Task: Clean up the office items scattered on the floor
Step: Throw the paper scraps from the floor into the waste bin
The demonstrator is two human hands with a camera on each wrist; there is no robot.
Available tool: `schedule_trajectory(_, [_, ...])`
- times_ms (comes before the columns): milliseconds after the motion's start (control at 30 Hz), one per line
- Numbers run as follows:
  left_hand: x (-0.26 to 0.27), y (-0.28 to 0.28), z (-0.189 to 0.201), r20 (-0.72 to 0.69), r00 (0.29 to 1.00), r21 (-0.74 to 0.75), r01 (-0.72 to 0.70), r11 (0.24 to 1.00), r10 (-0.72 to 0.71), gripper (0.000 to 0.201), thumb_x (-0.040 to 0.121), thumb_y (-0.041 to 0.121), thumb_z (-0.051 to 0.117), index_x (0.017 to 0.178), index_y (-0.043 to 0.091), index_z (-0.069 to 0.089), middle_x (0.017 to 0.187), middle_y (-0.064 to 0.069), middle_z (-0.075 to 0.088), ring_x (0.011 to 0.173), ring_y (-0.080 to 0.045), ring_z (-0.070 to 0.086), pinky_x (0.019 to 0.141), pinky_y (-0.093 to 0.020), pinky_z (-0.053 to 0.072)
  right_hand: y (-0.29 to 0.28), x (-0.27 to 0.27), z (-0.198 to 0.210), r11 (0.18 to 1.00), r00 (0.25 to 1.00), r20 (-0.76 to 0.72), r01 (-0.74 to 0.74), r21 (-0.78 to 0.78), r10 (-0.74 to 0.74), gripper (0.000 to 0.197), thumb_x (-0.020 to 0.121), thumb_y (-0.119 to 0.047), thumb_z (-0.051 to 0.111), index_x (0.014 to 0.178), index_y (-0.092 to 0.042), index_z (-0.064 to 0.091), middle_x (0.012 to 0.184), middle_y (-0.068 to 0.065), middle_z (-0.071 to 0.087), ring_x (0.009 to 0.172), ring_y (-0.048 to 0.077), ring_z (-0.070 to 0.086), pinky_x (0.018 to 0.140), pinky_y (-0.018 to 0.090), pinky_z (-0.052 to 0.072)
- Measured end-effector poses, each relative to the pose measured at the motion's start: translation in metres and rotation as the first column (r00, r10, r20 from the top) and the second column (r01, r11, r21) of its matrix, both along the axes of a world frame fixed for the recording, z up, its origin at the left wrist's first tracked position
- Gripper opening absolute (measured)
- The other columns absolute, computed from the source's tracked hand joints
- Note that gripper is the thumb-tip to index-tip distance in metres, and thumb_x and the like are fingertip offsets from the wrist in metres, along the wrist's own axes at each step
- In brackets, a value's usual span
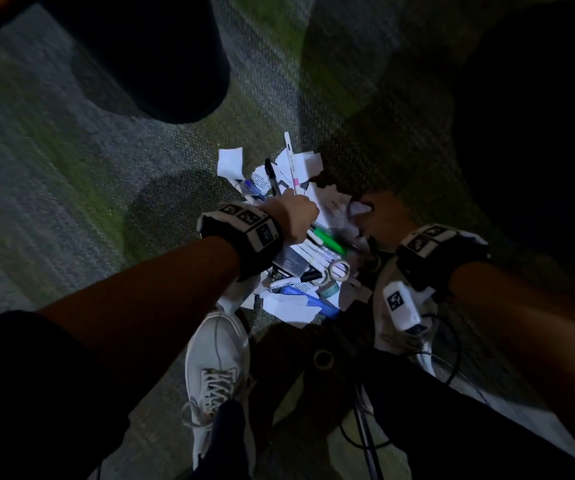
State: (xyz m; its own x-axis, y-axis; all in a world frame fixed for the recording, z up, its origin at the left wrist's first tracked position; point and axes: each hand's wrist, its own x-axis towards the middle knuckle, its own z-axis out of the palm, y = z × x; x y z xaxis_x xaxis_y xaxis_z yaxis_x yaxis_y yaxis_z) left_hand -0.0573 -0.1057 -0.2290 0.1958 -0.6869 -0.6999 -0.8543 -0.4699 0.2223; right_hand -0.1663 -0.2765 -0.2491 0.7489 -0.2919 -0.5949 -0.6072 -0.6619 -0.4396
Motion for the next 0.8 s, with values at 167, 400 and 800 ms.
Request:
schedule_trajectory(167, [0.019,-0.017,0.019,-0.197,0.967,0.102,-0.144,0.984,0.161,0.022,0.086,0.033,0.070,0.074,0.019,0.058,0.076,0.001,0.061,0.076,-0.021,0.062,0.073,-0.033,0.054,-0.013,0.012,0.006,0.990,0.989,0.050,0.139,0.011,-0.139,0.031,0.077,-0.028,0.073,0.086,0.002,0.068,0.077,0.009,0.054,0.075,0.020,0.053,0.063,0.025,0.030])
schedule_trajectory(400, [0.027,-0.053,-0.004,-0.013,0.971,-0.120,-0.240,0.963,0.240,0.040,0.082,0.023,0.068,0.118,0.006,0.061,0.121,-0.020,0.058,0.111,-0.040,0.057,0.089,-0.047,0.053,0.026,0.025,-0.001,0.999,0.996,0.091,0.020,-0.035,-0.017,0.044,0.065,-0.030,0.077,0.096,-0.001,0.063,0.092,0.019,0.064,0.088,0.030,0.062,0.076,0.035,0.051])
schedule_trajectory(800, [0.025,-0.015,-0.013,-0.264,0.843,-0.285,-0.532,0.798,0.468,0.025,0.079,0.032,0.075,0.096,0.015,0.068,0.094,-0.009,0.063,0.102,-0.030,0.062,0.072,-0.027,0.040,0.017,0.023,0.028,0.958,0.971,0.199,0.071,0.280,-0.130,0.025,0.079,-0.021,0.070,0.066,0.000,0.065,0.055,0.007,0.053,0.053,0.004,0.051,0.050,0.023,0.038])
